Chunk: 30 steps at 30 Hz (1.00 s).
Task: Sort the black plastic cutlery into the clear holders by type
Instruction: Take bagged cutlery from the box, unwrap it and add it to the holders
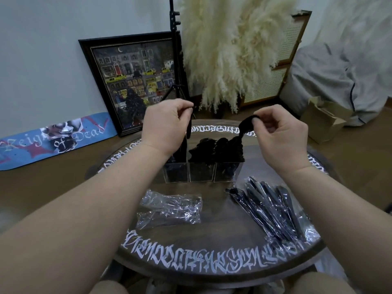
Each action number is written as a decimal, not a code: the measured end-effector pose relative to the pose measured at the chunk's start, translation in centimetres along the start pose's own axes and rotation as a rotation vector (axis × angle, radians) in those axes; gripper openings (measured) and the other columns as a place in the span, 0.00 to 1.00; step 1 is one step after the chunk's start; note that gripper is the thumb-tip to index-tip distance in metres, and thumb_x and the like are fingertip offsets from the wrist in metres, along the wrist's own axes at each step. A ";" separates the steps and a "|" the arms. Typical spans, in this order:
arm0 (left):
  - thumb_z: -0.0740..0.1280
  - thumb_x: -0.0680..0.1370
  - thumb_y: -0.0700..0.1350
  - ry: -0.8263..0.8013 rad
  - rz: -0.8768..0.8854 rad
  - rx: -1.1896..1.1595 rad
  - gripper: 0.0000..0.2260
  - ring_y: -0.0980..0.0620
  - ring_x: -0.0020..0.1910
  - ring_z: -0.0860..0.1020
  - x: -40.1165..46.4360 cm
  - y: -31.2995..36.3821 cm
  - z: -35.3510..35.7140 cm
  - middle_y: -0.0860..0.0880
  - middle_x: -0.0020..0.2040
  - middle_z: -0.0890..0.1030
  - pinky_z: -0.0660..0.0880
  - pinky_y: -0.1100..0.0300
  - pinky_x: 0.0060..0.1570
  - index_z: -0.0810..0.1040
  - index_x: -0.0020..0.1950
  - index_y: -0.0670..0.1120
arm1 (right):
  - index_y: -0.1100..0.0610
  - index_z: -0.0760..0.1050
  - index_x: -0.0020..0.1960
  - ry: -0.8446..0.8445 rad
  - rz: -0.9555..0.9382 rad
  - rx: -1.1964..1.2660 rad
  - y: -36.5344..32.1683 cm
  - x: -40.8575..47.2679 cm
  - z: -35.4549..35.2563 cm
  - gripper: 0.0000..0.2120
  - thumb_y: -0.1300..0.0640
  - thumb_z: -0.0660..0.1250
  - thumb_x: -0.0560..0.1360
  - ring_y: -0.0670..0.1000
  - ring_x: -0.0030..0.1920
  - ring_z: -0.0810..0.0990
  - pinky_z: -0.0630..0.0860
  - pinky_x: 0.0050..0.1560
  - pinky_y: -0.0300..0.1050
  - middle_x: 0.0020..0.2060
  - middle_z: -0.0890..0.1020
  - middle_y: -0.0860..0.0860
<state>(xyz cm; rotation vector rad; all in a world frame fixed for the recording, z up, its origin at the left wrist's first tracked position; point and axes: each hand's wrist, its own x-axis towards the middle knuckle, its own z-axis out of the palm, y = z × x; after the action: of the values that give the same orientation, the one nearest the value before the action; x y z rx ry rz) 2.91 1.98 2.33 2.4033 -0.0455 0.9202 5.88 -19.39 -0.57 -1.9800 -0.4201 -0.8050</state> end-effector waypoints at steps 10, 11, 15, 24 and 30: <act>0.59 0.80 0.56 -0.571 -0.125 0.388 0.17 0.48 0.57 0.76 -2.5 -2.2 4.2 0.50 0.55 0.82 0.75 0.56 0.52 0.77 0.64 0.52 | 0.58 0.80 0.45 0.005 0.001 -0.041 2.4 0.5 -0.6 0.04 0.63 0.68 0.73 0.37 0.36 0.77 0.71 0.42 0.25 0.37 0.79 0.48; 0.58 0.80 0.58 -0.576 -0.095 0.427 0.18 0.47 0.59 0.74 -2.5 -2.1 4.5 0.50 0.57 0.81 0.74 0.54 0.53 0.77 0.65 0.51 | 0.58 0.80 0.45 0.026 -0.007 -0.041 2.4 0.9 -0.8 0.04 0.63 0.68 0.72 0.35 0.35 0.76 0.70 0.42 0.25 0.37 0.79 0.47; 0.57 0.80 0.59 -0.472 0.059 0.381 0.22 0.49 0.69 0.63 -1.6 -1.3 5.9 0.53 0.68 0.72 0.62 0.56 0.67 0.70 0.70 0.50 | 0.59 0.80 0.46 0.128 -0.048 -0.045 2.4 3.1 -1.6 0.04 0.62 0.68 0.73 0.35 0.34 0.74 0.70 0.42 0.28 0.38 0.78 0.47; 0.66 0.74 0.63 -0.675 0.162 0.376 0.33 0.51 0.74 0.58 -2.0 -1.7 9.4 0.55 0.71 0.69 0.62 0.47 0.70 0.63 0.74 0.52 | 0.60 0.82 0.45 -0.018 -0.156 -0.160 4.6 4.5 2.0 0.05 0.61 0.67 0.72 0.45 0.38 0.77 0.72 0.45 0.35 0.39 0.83 0.52; 0.70 0.72 0.59 -0.586 0.136 0.290 0.26 0.52 0.69 0.64 -2.5 -2.2 9.6 0.54 0.64 0.74 0.66 0.50 0.66 0.72 0.66 0.51 | 0.57 0.81 0.49 -0.273 -0.147 -0.311 5.2 3.2 3.9 0.06 0.59 0.66 0.75 0.56 0.43 0.81 0.75 0.46 0.48 0.42 0.84 0.53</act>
<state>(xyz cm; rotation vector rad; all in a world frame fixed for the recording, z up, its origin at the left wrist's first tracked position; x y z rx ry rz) 7.28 -1.51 -6.09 2.8944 -0.3158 0.2574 12.63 -18.80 -3.01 -2.3845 -0.6370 -0.7260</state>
